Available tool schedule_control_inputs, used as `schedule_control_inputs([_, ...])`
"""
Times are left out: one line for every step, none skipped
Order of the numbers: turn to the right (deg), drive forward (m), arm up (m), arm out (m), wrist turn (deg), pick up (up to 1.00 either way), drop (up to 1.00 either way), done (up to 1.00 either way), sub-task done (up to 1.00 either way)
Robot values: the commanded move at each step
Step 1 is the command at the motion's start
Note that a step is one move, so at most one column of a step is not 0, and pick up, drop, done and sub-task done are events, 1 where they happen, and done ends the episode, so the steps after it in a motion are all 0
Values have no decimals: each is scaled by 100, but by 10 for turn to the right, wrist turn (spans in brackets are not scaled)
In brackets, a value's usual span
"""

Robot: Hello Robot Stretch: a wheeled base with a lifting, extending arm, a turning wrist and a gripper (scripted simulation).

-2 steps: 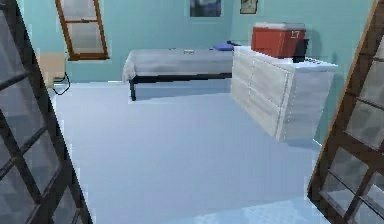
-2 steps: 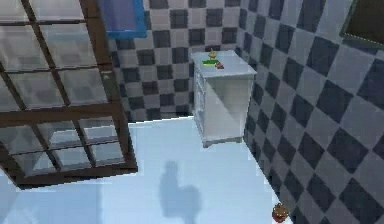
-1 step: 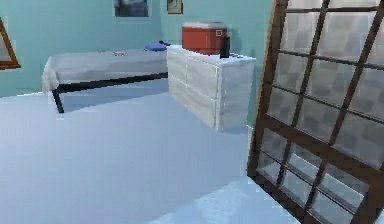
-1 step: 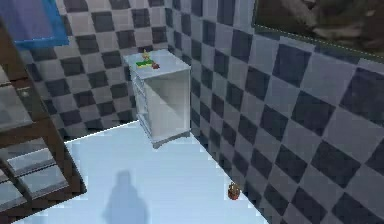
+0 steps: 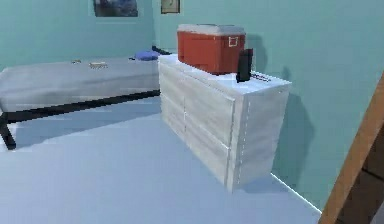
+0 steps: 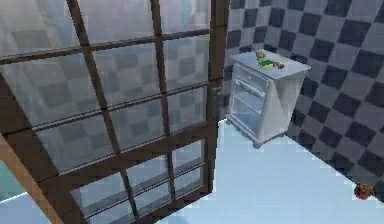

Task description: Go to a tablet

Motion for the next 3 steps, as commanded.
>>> schedule_control_inputs([30,0,0,0,0,0,0,0,0])
schedule_control_inputs([0,55,0,0,0,0,0,0,0])
schedule_control_inputs([150,0,0,0,0,0,0,0,0])
